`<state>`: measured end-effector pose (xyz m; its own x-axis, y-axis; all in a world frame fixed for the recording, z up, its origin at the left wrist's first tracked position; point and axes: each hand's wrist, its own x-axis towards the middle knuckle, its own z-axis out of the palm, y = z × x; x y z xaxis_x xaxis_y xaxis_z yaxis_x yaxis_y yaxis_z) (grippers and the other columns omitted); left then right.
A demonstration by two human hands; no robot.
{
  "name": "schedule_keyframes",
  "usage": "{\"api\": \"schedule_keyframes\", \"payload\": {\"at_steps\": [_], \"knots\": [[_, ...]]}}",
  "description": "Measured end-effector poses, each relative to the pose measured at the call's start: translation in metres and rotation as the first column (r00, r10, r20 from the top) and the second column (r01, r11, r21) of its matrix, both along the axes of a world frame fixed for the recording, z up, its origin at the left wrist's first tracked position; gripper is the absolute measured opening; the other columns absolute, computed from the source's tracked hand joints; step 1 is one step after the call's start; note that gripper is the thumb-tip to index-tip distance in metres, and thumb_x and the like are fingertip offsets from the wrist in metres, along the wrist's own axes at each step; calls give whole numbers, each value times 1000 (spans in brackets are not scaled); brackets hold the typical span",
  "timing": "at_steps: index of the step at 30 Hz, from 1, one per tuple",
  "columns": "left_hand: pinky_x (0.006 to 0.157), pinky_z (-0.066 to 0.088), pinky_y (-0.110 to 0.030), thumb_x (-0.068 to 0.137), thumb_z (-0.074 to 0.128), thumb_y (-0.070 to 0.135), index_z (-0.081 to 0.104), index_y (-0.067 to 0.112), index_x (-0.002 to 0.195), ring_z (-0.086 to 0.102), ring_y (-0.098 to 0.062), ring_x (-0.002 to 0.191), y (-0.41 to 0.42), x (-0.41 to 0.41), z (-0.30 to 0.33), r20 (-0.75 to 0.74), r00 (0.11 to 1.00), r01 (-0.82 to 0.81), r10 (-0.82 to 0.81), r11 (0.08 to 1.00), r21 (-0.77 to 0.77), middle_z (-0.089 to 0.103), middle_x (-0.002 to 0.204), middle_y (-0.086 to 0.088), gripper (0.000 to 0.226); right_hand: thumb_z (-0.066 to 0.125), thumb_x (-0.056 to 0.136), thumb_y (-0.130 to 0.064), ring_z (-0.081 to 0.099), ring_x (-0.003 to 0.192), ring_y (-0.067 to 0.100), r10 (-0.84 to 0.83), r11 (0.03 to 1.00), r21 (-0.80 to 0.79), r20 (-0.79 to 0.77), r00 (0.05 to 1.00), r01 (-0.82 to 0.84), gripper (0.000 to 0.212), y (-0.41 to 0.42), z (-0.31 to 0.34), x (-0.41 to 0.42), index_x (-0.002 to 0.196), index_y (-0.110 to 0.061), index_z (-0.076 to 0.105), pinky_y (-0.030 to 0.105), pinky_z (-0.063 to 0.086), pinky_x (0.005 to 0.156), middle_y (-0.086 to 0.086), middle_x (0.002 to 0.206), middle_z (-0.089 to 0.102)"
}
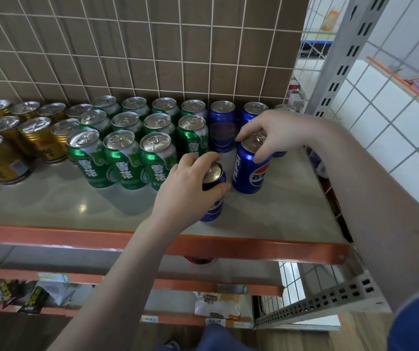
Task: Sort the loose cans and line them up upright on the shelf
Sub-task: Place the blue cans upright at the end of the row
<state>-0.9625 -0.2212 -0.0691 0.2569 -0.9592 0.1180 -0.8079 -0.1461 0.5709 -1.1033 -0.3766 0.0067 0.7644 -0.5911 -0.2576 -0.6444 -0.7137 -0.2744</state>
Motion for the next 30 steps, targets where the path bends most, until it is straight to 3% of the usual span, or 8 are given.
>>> {"api": "schedule_keyframes", "payload": {"at_steps": [5,14,19,25,30], "knots": [[91,45,-41,84,60,48,41,35,134,44,-25,116,0,1,-1,7,1000,11,-11,1000,-21,43,128,1,55,69,81,-26,50,96,13,-34,996,-81,46,998,37,46,-5,-3,9,126,-23,57,20,40,65,-8,108,51],[87,44,-38,83,61,48,42,35,134,44,-24,114,1,0,-3,18,1000,10,-9,999,-49,44,126,2,55,70,79,-33,56,87,20,-49,983,-175,63,997,59,43,-27,1,54,119,-17,64,26,39,58,4,105,63],[88,43,-36,83,60,50,41,35,135,43,-23,116,1,1,-4,30,999,14,-13,999,-50,43,128,3,57,70,79,-34,57,84,19,-40,984,-169,51,998,48,42,-28,-3,70,116,-16,65,29,44,63,2,97,63],[87,45,-38,83,61,50,42,35,134,44,-22,114,1,2,-5,36,999,28,-26,997,-68,44,127,3,56,68,80,-35,56,82,19,-48,980,-188,67,997,59,42,-27,-9,76,117,-15,63,25,40,56,4,101,64],[86,44,-36,83,60,51,41,35,134,44,-21,113,0,3,-5,48,998,37,-34,997,-61,43,126,4,57,68,79,-34,59,76,23,-81,970,-220,93,992,100,32,-26,-16,73,102,-11,68,27,42,54,8,89,66]]}}
